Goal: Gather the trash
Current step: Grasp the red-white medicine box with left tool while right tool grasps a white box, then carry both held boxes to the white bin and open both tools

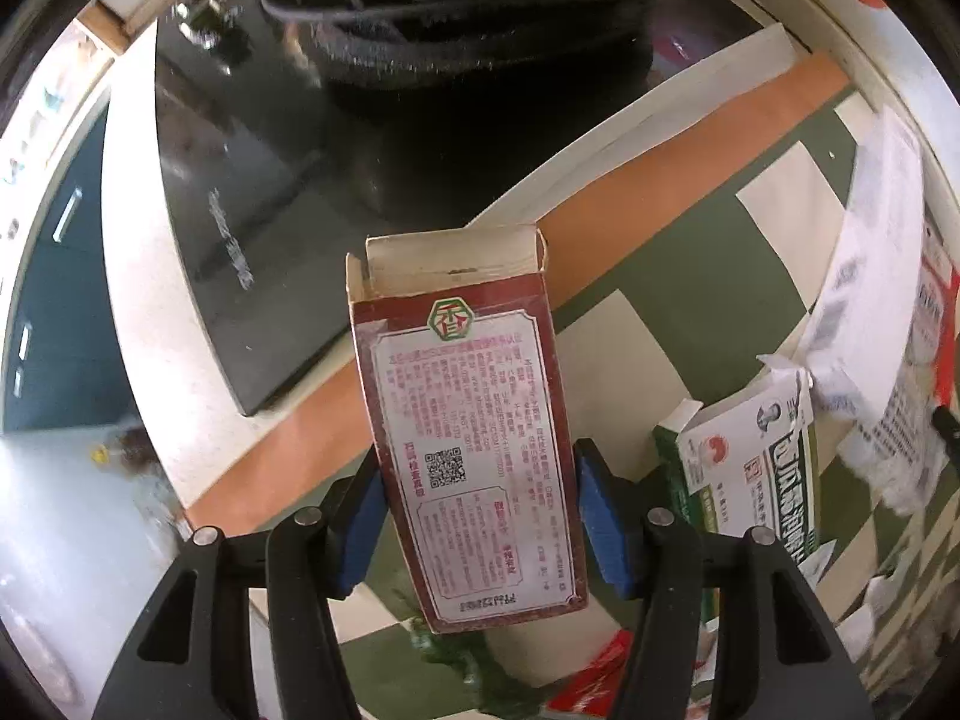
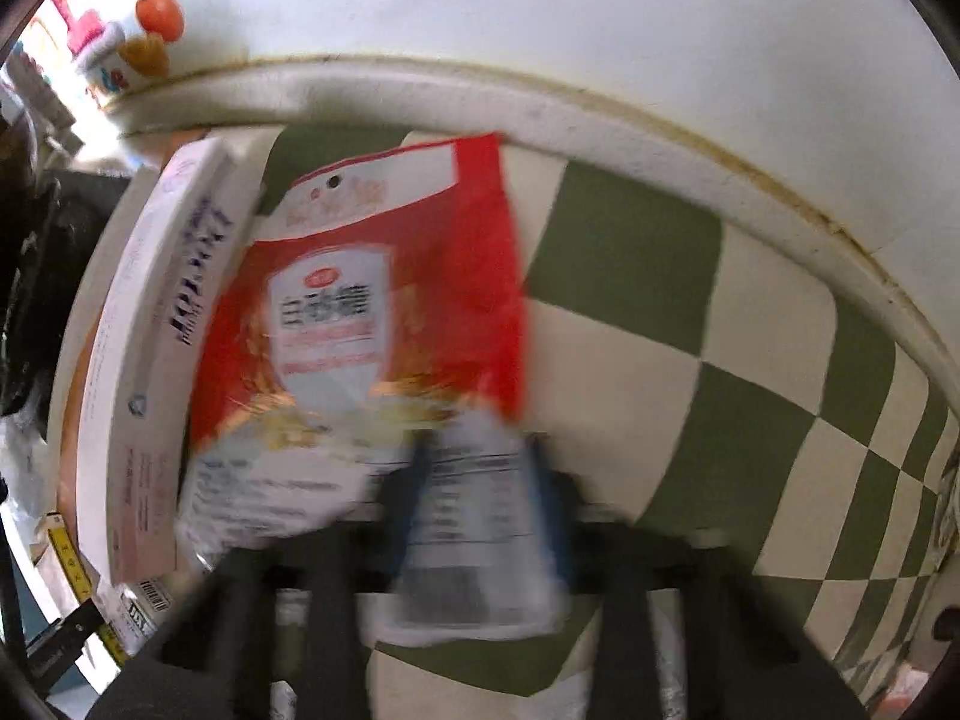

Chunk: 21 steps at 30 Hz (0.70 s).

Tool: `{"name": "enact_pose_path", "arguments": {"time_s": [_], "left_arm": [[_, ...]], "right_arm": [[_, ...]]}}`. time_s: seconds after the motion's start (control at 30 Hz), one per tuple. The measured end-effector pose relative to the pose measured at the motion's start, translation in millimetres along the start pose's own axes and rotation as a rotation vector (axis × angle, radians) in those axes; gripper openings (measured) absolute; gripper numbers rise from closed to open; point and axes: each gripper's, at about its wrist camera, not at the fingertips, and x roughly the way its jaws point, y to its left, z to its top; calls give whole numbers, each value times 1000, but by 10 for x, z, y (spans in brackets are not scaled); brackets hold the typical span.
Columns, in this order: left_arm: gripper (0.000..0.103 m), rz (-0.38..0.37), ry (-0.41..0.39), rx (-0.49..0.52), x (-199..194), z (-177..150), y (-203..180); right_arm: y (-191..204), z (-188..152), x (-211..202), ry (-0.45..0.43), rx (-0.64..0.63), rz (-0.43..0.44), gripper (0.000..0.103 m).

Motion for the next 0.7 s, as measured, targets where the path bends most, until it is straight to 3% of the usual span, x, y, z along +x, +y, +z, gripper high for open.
{"name": "enact_pose_path", "arguments": {"time_s": [0.07,0.17,0.23,0.27,0.3,0.43,0.5,0.6,0.7], "left_arm": [[55,12,-14,12,-205,-14,17],[55,29,-46,23,-482,-59,47],[55,53,-75,26,-601,-115,76],[55,68,-88,27,-628,-128,70],[55,81,-98,24,-655,-142,76],[55,96,-95,-5,-625,-150,84],[55,92,-85,-25,-530,-129,104],[55,92,-83,-44,-565,-154,129],[55,88,-82,-59,-481,-147,145]], "right_arm": [[-92,-27,-62,-11,15,16,0],[-239,-63,-195,-6,25,-49,5],[-271,-43,-307,19,34,-140,33],[-268,-30,-367,13,59,-117,63],[-230,-31,-461,-14,86,-43,74],[367,52,-501,-9,56,186,74],[759,144,-381,14,7,250,74],[1336,156,-168,27,-63,256,74],[1744,231,33,48,-123,183,74]]}}
